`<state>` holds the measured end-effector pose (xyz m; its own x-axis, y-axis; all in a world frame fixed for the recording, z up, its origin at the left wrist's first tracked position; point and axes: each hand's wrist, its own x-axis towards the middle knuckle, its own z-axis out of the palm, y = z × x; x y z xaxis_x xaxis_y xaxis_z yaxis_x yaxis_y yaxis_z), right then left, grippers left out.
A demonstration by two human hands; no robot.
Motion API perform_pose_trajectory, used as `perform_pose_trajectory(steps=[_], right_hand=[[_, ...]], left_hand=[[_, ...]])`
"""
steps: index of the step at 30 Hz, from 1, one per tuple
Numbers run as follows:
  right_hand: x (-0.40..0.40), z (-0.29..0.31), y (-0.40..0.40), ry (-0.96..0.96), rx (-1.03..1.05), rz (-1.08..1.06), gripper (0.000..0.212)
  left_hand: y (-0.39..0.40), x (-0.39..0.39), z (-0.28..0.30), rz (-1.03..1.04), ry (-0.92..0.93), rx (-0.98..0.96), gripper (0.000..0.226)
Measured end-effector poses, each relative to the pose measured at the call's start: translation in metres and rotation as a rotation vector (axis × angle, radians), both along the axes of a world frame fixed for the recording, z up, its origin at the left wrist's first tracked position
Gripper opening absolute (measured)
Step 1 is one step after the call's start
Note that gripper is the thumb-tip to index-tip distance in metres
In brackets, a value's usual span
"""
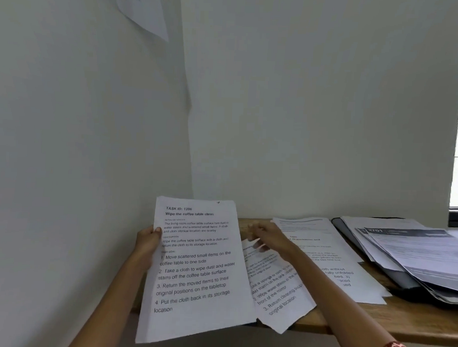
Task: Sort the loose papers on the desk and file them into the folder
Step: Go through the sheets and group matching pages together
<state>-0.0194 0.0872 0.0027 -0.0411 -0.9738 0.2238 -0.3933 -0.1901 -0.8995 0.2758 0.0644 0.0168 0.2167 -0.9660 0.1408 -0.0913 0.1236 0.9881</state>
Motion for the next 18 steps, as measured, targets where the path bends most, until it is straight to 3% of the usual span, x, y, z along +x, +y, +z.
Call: perform_pose_trajectory(steps=[7,15,18], right_hand=[[0.029,-0.028,0.003,0.084,0.23,0.064,0.02],[0.029,-0.029,-0.003,0.063,0.185,0.035,0.016],[0.022,-0.029,-0.005,0.021,0.059,-0.046,0.02]], left_hand=[[-0.004,-0.005,-0.034,0.025,0.014,0.121,0.027],[-0.007,-0.015,-0.034,0.029,0.03,0.103,0.028],[-0.012,-0.022,-0.035,0.009,0.079,0.11,0.028]])
